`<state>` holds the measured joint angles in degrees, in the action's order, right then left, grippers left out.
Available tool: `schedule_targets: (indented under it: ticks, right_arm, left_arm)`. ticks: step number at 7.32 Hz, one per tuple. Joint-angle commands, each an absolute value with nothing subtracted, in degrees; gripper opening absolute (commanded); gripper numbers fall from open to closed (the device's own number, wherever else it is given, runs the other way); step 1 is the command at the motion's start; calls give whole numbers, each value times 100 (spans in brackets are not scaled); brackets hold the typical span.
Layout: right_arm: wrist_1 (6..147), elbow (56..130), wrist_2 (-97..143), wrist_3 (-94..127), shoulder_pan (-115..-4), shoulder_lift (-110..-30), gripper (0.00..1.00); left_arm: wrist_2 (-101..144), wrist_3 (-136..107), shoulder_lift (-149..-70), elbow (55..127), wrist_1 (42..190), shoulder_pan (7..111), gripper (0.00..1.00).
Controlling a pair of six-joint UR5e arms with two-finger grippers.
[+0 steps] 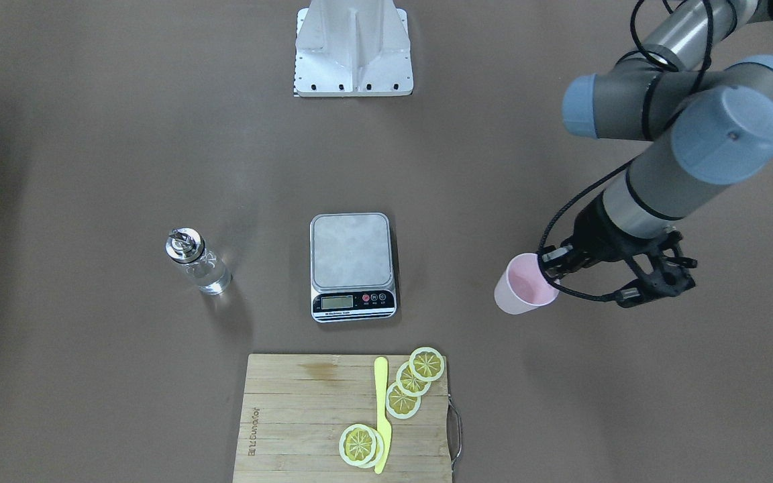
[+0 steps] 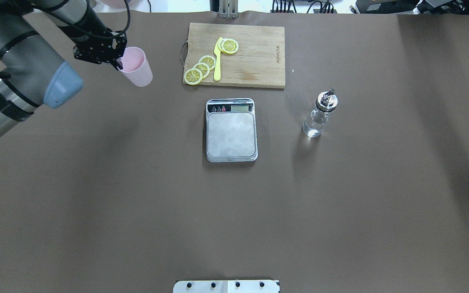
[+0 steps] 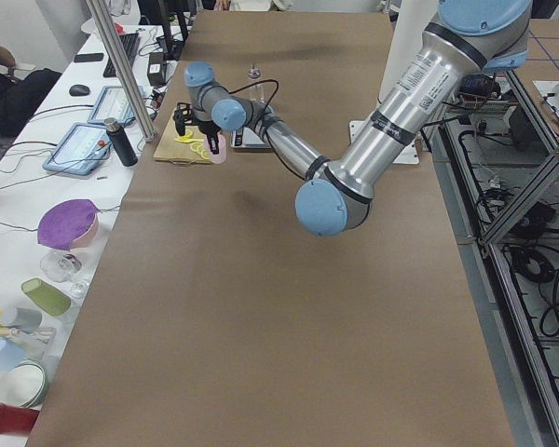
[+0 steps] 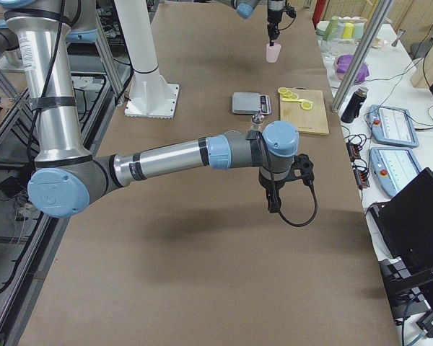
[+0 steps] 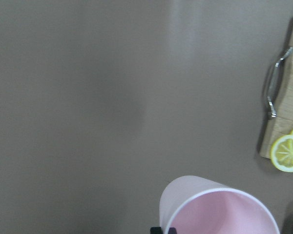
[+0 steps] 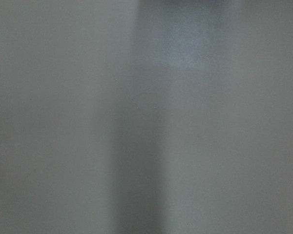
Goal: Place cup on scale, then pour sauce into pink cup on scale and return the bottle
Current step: 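Carry the pink cup with the left gripper onto the scale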
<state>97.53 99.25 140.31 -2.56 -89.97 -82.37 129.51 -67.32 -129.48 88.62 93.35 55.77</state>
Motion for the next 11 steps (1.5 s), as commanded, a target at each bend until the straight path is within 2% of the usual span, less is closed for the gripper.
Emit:
schedule_targets:
  ticks: [1, 3, 5, 6, 10, 11]
  right_arm:
    - [9747, 10168, 14036, -264, -8878, -8017, 100]
    - [9738, 10186, 14019, -246, -8711, -7744, 100]
    - [9608, 10737, 13531, 1056, -8142, -7621, 100]
    - [9598, 10888, 13291, 1264, -7843, -7603, 100]
    - [9598, 10933, 13289, 1353, -7770, -7506, 100]
    - [9598, 11029, 13280, 1362, -7735, -7515, 100]
  left_arm:
    - [12509, -7669, -13463, 8851, 9325, 4968, 0]
    - [12096, -8041, -13850, 8798, 9107, 4476, 0]
    - [11709, -8165, -14105, 8457, 9097, 4089, 0]
    - [11559, -8156, -14089, 8420, 9114, 3904, 0]
    - [11540, -8208, -14106, 8376, 9114, 3639, 0]
    - [11505, -8418, -14106, 8350, 9166, 3639, 51]
